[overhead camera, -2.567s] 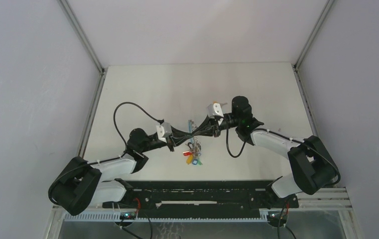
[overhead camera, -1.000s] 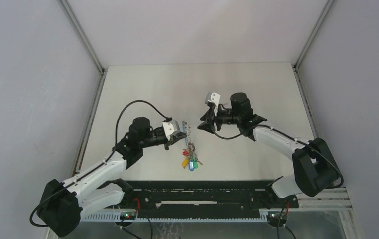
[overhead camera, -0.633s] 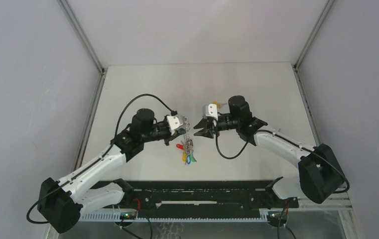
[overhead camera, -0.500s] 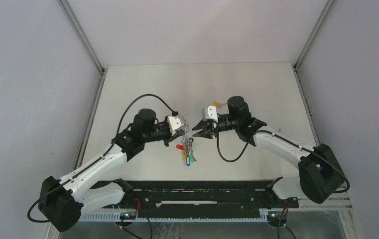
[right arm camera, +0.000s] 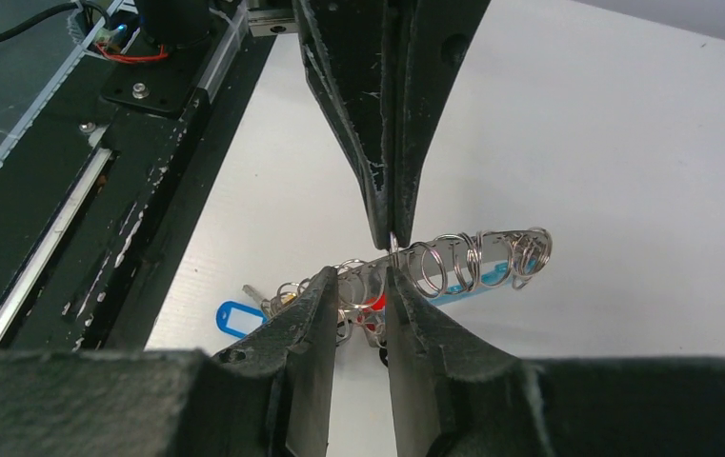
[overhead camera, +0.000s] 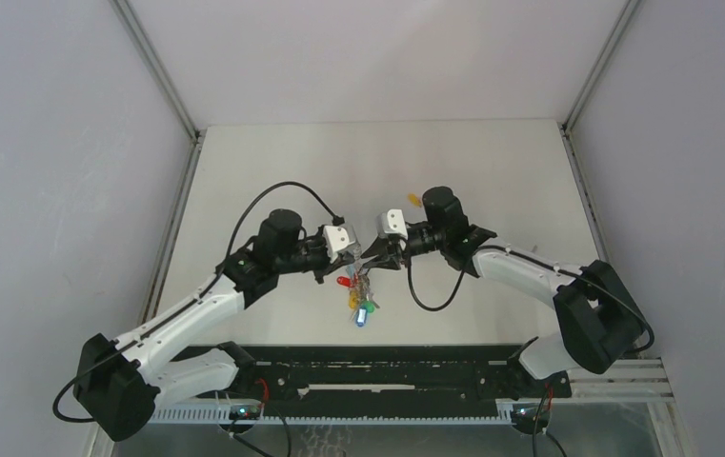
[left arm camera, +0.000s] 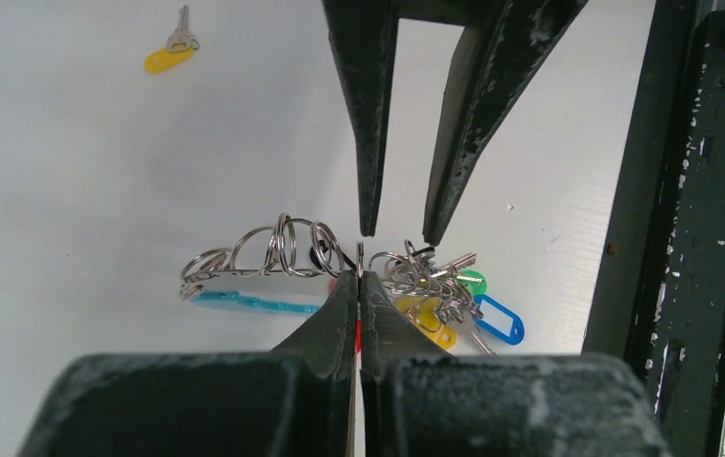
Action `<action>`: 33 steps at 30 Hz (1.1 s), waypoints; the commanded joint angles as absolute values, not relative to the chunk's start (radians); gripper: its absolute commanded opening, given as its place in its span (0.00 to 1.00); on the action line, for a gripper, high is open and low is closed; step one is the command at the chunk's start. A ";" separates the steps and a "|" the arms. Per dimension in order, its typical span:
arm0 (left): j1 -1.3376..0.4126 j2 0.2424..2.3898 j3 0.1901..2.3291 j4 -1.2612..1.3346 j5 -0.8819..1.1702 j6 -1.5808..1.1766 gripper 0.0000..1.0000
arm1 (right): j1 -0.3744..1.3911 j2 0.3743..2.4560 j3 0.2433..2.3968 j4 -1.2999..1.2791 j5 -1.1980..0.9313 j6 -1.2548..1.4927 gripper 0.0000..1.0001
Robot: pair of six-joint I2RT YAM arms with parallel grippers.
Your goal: Put the keys on the keyring
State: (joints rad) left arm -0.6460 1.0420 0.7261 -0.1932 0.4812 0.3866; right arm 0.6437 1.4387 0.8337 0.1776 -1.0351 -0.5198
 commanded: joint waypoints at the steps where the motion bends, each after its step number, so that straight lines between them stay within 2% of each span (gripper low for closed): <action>1: -0.655 1.030 0.801 -0.151 0.529 0.413 0.00 | 0.654 1.456 0.888 0.191 -1.060 -0.546 0.24; 9: -0.658 1.032 0.799 -0.157 0.541 0.420 0.00 | 0.653 1.462 0.888 0.207 -1.032 -0.537 0.27; 17: -0.661 1.039 0.804 -0.156 0.553 0.425 0.00 | 0.662 1.470 0.890 0.212 -1.052 -0.537 0.26; 24: -0.663 1.037 0.803 -0.153 0.570 0.429 0.00 | 0.666 1.492 0.920 0.172 -1.065 -0.557 0.15; 28: -0.663 1.039 0.801 -0.154 0.575 0.435 0.00 | 0.667 1.491 0.920 0.168 -1.058 -0.558 0.00; 33: -0.662 1.012 0.762 -0.105 0.548 0.429 0.01 | 0.651 1.487 0.921 0.156 -1.085 -0.553 0.00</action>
